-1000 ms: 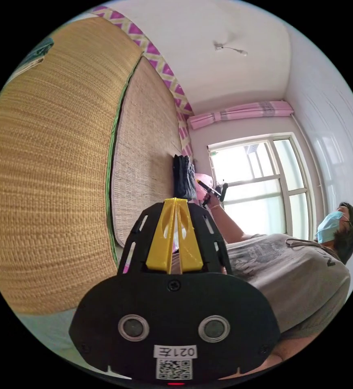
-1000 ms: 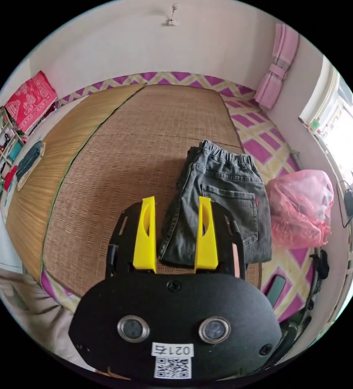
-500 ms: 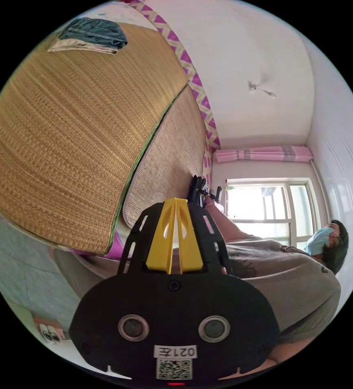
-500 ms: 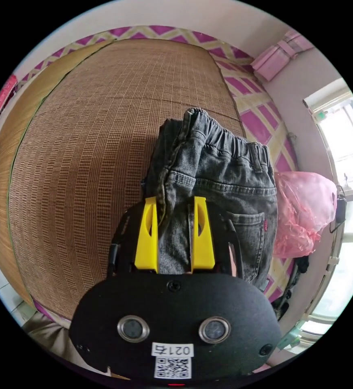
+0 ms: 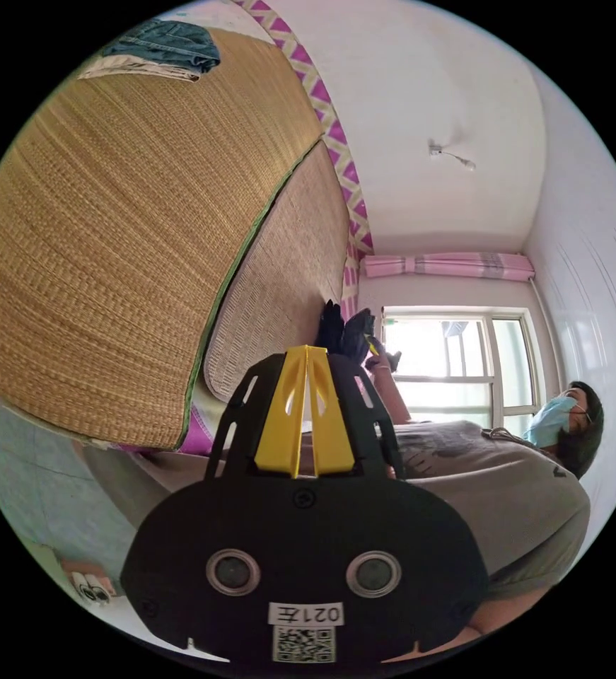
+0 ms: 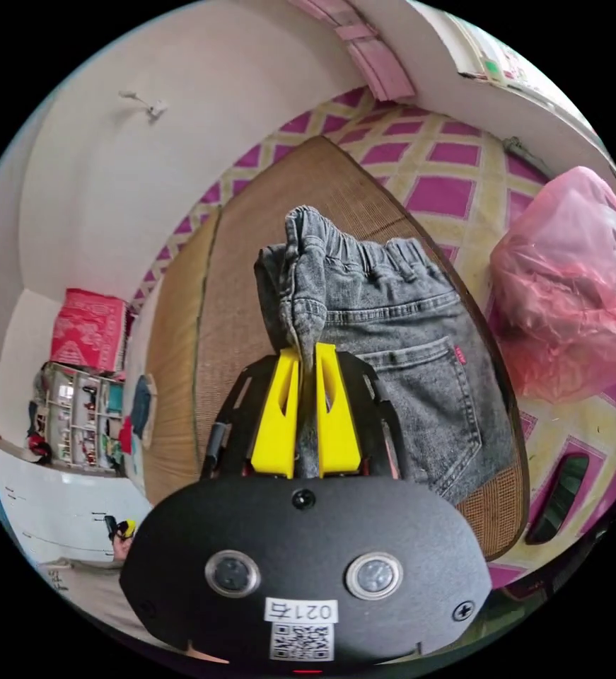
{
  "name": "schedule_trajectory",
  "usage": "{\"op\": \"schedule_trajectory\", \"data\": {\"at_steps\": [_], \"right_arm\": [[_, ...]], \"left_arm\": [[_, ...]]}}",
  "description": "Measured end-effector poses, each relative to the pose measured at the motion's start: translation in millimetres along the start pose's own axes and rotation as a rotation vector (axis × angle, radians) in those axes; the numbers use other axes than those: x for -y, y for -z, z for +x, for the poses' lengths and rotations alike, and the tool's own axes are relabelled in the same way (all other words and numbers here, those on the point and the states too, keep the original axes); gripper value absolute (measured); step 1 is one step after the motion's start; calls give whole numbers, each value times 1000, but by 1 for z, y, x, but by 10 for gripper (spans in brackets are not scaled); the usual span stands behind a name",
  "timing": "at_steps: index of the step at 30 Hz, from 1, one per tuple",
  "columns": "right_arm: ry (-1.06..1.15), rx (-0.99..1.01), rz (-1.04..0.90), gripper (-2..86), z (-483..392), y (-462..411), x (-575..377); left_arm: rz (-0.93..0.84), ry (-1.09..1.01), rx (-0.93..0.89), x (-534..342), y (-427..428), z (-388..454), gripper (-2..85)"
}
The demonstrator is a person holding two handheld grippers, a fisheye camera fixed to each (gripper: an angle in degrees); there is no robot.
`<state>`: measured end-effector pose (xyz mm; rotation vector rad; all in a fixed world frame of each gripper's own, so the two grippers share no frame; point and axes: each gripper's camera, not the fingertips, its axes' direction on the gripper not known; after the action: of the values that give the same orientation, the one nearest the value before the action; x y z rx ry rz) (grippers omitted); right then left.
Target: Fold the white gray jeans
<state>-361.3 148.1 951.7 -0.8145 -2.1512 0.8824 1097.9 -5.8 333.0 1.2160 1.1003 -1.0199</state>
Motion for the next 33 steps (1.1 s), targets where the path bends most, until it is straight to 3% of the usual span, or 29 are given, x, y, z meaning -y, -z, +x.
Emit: {"op": "schedule_trajectory", "data": {"at_steps": [3,9,14,18,21,23,28,33], "right_arm": [[81,89,54,31,-32,48,-8],[552,40,44,4,-231,51,-58],[973,-170,23,2,-455,-89,-174],[1332,-338,-33,3,-566,-239,-295],[1242,-270,-325,-1,-605,-357,-350],[1012,-198,-464,-2,-609,-408,-358],[858,-181,-392,6,-612,-408,-358],[986,-165,-317,31,-627,-405,-380]], "left_arm": [[-50,-31,-6,12,-2,-5,-9],[-168,-106,-39,49,1,-22,-9],[-182,-122,-103,66,31,-39,-10],[-150,-96,-119,63,77,-65,-10],[-116,-46,-122,53,116,-91,-10],[-100,-30,-110,46,141,-103,-9],[-61,-10,-50,35,199,-133,-9],[-24,22,-93,43,217,-152,-9]]}}
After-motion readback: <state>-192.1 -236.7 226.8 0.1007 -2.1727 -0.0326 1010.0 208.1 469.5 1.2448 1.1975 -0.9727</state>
